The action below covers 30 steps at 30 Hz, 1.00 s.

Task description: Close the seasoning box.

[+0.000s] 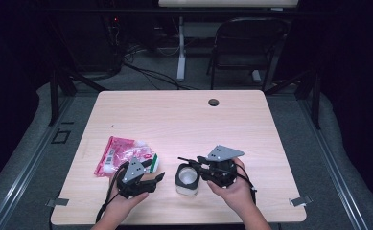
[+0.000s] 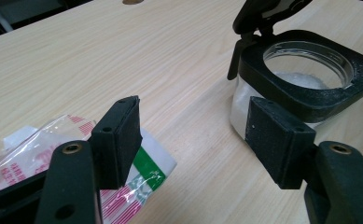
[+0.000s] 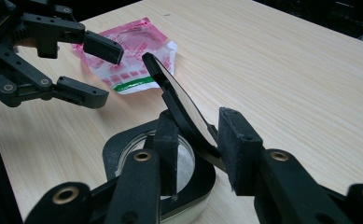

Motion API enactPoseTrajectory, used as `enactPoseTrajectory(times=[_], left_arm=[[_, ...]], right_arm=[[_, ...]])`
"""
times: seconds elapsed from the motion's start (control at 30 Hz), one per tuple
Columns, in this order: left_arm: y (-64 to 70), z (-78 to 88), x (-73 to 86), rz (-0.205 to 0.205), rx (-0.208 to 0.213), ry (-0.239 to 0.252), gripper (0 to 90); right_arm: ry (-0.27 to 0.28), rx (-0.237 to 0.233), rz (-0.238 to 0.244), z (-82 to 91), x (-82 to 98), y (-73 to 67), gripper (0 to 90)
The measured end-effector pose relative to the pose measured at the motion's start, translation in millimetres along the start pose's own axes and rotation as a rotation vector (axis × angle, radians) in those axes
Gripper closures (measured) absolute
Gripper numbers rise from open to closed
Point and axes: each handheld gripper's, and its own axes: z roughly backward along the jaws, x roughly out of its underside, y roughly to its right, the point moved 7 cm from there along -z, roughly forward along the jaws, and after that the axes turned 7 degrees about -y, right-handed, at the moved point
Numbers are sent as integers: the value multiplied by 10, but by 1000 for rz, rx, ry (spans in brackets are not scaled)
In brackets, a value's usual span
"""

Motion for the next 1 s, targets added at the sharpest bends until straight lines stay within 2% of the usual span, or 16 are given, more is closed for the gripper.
enactPoseTrajectory(times=[0.17, 0.43, 1.0], left_arm=[[49, -35, -22, -8, 22, -4, 362], [91, -71, -41, -22, 41, -7, 368], [58, -68, -35, -16, 34, -9, 369]], right_arm=[[-4, 7, 8, -12, 40, -51, 651], [-25, 32, 46, -37, 94, -135, 585], [-58, -4, 66, -56, 136, -206, 483]])
